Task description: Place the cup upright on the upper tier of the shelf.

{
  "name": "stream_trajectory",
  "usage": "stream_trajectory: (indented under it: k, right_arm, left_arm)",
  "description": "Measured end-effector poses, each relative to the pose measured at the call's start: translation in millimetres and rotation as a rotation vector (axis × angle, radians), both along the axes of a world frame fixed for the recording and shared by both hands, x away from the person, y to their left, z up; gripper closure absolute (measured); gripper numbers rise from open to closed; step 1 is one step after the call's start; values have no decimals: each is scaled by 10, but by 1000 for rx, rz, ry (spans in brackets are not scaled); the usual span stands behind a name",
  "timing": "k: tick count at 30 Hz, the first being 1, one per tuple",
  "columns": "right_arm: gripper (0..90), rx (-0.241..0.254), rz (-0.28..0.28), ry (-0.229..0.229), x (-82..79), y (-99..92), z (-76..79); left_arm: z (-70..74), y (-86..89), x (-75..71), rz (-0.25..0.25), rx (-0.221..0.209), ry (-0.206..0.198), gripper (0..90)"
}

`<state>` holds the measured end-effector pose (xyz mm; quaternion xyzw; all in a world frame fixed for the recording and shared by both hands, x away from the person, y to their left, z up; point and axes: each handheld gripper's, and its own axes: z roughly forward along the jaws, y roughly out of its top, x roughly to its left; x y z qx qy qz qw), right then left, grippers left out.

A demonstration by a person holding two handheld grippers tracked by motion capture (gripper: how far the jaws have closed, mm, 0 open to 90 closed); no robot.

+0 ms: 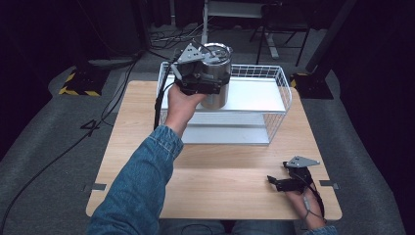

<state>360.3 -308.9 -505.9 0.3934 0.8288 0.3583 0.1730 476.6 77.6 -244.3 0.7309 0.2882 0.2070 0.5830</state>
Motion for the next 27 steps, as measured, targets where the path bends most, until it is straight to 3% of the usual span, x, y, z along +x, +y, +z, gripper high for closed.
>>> stream_trajectory:
  k: [4, 11, 18, 27]
  right_arm:
    - [96, 2, 3, 0, -1, 2, 0]
    - [100, 2, 7, -1, -3, 3, 0]
    - [105, 5, 11, -1, -5, 4, 1]
    - [107, 4, 14, -2, -6, 3, 1]
  left_arm:
    - [-2, -32, 128, 28, -5, -14, 38]
    - [-15, -101, 304, 47, -27, -5, 38]
    - [-95, -178, 425, 66, 2, 14, 38]
    - [-131, -218, 462, 75, 12, 32, 38]
